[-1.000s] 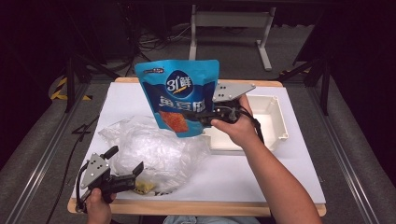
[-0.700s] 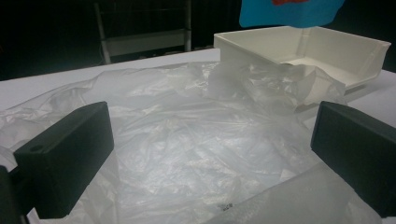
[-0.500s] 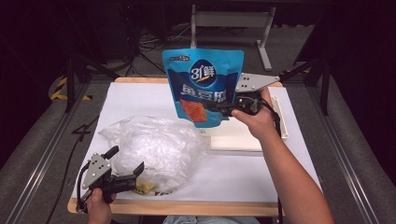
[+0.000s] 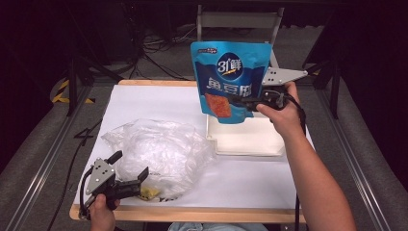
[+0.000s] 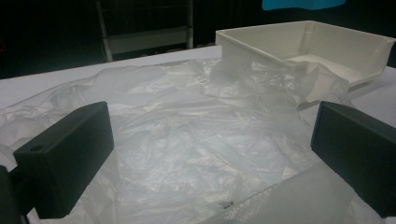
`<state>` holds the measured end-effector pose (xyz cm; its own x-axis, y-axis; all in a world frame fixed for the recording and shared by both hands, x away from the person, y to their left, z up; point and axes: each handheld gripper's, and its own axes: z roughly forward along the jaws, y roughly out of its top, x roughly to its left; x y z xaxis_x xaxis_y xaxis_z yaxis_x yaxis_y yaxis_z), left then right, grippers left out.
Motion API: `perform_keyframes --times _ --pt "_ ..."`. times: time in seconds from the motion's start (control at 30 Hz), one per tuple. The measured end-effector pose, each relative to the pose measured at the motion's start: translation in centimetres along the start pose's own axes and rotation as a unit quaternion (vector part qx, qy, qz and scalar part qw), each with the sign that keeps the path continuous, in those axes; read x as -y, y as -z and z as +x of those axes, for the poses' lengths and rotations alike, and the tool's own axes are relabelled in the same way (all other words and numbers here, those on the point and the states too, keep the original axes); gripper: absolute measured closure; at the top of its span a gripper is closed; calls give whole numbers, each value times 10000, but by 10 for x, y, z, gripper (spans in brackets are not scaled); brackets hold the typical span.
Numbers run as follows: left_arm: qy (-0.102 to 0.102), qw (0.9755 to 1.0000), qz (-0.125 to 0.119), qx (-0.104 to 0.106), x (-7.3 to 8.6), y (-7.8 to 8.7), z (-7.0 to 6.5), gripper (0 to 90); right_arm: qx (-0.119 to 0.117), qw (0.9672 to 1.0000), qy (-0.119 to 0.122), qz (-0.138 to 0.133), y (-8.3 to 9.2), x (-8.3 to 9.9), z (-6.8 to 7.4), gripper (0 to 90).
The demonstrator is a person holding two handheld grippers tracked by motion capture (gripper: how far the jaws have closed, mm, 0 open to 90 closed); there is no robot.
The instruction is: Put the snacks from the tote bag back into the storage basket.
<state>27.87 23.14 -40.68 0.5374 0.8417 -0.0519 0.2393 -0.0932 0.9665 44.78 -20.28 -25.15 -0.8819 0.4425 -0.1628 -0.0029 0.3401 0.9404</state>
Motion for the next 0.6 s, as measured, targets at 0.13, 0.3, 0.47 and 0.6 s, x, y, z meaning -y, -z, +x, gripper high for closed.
perform_keyframes --times 0.13,0.3,0.47,0.6 --pt "-13 10000 30 -18 0 1 -1 2 148 9999 -26 57 9 4 -10 559" --pt "-8 10000 2 -43 1 3 -1 1 280 9995 -62 95 18 7 -20 559" --pt "-24 10000 17 -74 1 4 -1 2 391 9990 -40 197 25 11 -26 557" --pt "-1 9999 24 -103 2 5 -1 2 438 9988 -93 175 28 20 -33 557"
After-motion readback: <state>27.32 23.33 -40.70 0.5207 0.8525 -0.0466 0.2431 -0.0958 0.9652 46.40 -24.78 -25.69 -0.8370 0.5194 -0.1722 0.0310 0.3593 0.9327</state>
